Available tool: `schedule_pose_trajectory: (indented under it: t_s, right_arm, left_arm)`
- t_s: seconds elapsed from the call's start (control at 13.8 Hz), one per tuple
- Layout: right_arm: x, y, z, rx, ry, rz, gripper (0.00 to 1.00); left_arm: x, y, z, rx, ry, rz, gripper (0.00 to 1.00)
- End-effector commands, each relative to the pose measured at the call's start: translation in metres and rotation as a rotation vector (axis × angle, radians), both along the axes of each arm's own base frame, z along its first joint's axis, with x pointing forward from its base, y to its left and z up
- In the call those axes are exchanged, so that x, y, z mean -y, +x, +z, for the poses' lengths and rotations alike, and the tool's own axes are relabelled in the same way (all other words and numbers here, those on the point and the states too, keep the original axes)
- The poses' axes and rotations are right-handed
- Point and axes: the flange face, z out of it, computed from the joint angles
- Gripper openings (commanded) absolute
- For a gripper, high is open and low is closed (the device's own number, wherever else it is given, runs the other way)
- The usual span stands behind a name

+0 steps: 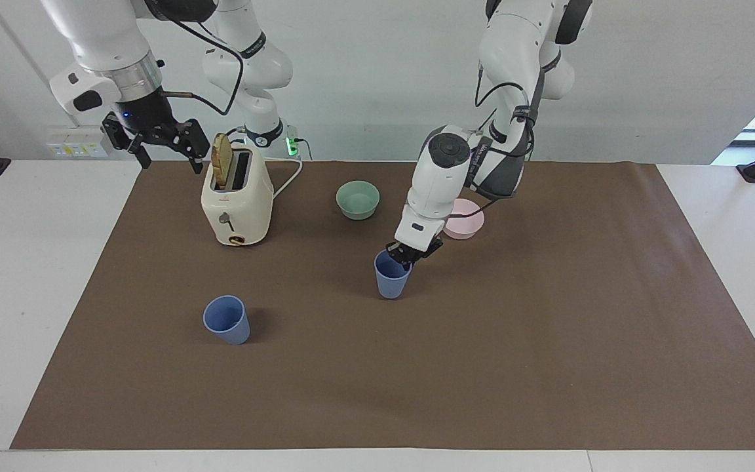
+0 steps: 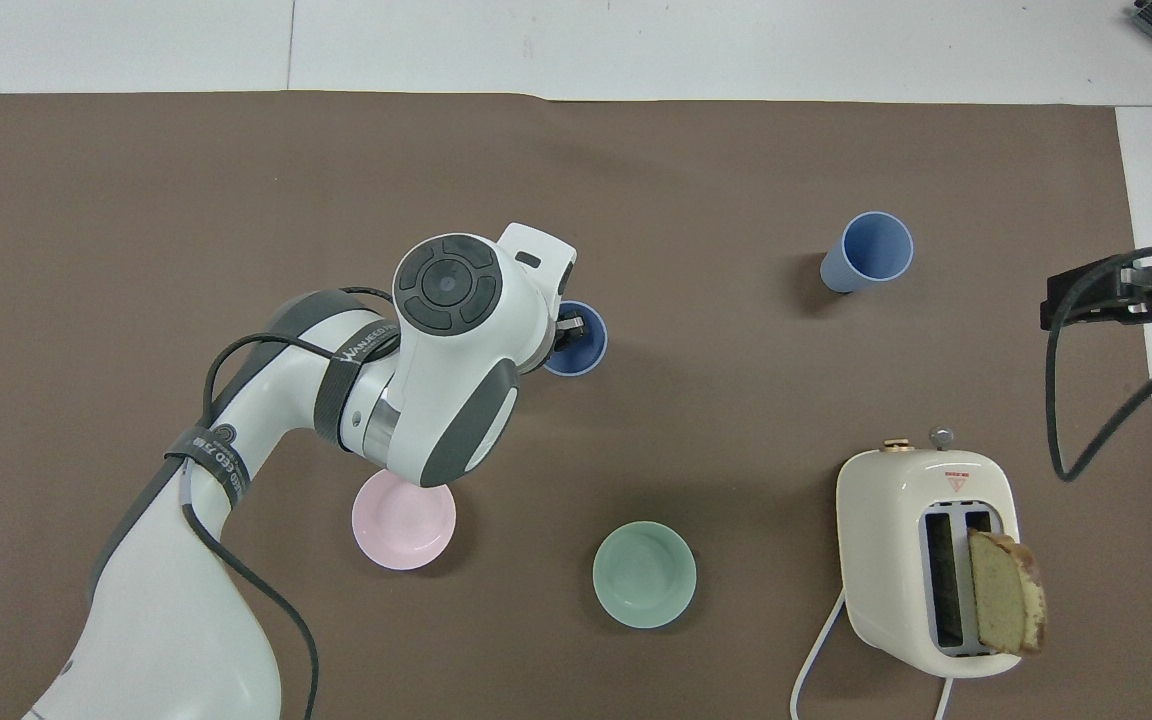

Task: Stack blue cups with both arms
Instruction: 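Carry the blue cup with the left gripper to the table center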

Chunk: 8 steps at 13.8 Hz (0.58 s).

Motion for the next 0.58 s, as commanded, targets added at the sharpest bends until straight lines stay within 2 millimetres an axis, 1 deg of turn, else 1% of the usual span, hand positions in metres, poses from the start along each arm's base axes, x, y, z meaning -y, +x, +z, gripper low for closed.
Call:
schedule_pose_trajectory:
  t_s: [0.0,0.07,0.22,0.36,0.43,0.51]
  right_arm:
    - [0.0054,-0.0013,0.0019,0.01,0.018,0.013,1.0]
    - [0.0054,-0.0013,0.0019,0.01,0.018,0.013,1.0]
    - [0.0037,-0.0014,0.0019,0.01,0.018,0.016,1.0]
    - [0.0037,-0.0004,0.0015,0.013,0.018,0.02,1.0]
    - [0.0037,0.0001,0.0025,0.022,0.018,0.023,1.0]
    - [0.0037,0.0011,0.002,0.025,0.018,0.026,1.0]
  left_arm:
    - [-0.0006,0.0023,-0.0026,0.009,-0.003,0.01,0.0]
    - [-0.0017,0.0027,-0.0033,0.009,-0.001,0.009,0.0]
    - [-0.0024,-0.0002,-0.0092,-0.002,0.007,0.006,0.05]
    - [-0.0032,0.0005,-0.0091,-0.001,0.006,0.008,0.06]
    - [-0.0032,0.0005,-0.0091,-0.001,0.006,0.008,0.18]
    - [-0.0027,-0.0006,-0.0101,-0.005,0.008,0.006,0.35]
